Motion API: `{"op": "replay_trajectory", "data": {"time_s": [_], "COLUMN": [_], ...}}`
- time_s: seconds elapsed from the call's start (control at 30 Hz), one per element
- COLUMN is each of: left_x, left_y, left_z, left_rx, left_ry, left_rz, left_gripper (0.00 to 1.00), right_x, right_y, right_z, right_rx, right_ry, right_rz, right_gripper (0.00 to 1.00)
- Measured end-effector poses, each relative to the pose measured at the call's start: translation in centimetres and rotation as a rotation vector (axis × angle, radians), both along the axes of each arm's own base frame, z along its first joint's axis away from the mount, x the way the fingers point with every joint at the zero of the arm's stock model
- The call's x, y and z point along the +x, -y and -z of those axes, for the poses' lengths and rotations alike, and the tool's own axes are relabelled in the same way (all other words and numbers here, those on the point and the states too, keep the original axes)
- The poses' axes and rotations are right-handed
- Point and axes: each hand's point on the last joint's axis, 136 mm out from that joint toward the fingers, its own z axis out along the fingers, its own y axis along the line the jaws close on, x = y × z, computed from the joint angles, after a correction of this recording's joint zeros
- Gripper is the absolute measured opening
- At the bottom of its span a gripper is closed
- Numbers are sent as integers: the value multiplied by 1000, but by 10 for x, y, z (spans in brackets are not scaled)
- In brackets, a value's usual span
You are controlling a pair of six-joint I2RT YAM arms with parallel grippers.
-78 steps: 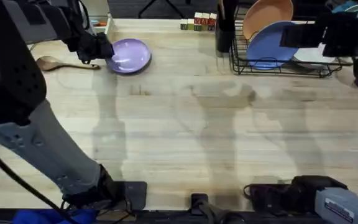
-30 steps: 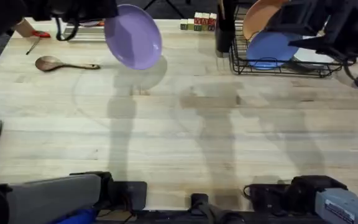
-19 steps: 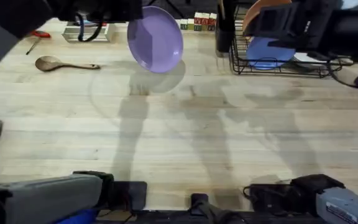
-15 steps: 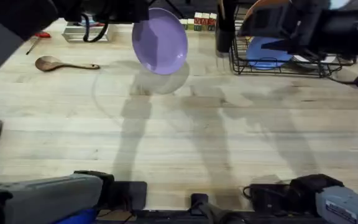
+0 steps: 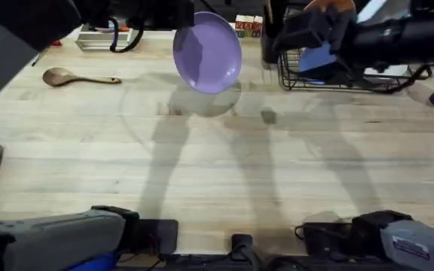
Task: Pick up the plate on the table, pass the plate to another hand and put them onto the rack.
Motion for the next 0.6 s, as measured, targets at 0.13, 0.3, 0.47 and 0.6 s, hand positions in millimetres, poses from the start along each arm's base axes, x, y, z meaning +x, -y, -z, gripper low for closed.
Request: {"op": "replay_trajectory", "data": {"time_s": [0.13, 0.3, 0.47, 0.6], "left_x": [-1, -2, -2, -2], "left_y": [3, 6, 6, 7], "left_z": [-1, -1, -1, -2], "left_rx": [-32, -56, -81, -90], "left_ry": [-8, -18, -30, -35], "left_rz": [-1, -5, -24, -29], "left_gripper": [40, 41, 41, 41], "right_x": [1, 3, 6, 14], "right_y": [-8, -20, -34, -48], "right_z": [13, 32, 52, 60], "right_rx": [-6, -17, -30, -27], "right_ry": [-40, -96, -146, -133], "right_rz": [-20, -49, -84, -111], "right_gripper": [996, 996, 996, 996]}}
